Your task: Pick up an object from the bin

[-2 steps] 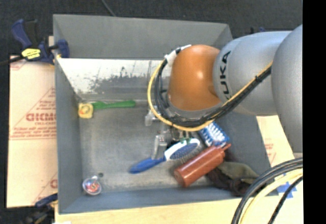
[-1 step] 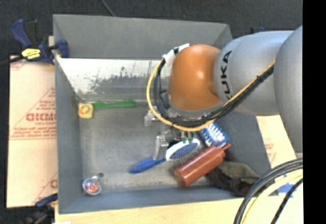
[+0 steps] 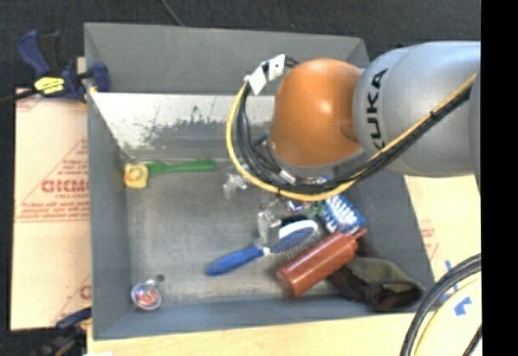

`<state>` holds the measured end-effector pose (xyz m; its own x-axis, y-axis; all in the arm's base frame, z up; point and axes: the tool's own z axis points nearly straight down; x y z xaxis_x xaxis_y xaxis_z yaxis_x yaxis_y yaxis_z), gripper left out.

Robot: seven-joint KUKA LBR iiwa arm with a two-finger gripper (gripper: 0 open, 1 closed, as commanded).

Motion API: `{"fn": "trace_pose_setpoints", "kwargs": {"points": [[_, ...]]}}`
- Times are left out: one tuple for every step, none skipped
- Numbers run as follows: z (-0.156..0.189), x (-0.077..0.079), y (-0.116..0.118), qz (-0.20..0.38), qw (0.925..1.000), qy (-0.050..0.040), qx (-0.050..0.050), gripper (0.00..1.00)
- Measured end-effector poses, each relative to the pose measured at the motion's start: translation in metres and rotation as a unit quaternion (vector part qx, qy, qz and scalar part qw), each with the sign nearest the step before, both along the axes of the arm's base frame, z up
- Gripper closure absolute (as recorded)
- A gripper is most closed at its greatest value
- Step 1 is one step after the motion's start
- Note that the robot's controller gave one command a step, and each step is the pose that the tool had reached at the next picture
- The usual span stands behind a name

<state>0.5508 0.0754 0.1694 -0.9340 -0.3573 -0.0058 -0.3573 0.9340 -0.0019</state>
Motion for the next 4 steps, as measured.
{"fn": "trace_pose_setpoints", "kwargs": {"points": [[0.017,0.003,0.02,-0.001,1.0,-0.0001,0.0,0.0],[0.028,0.01,0.027,0.111,0.9938,-0.0009,-0.001,0.0],[0.015,-0.052,0.008,0.223,0.9749,-0.0021,-0.001,0.0],[0.019,-0.062,0.032,0.404,0.9145,-0.0044,-0.004,0.0]]}}
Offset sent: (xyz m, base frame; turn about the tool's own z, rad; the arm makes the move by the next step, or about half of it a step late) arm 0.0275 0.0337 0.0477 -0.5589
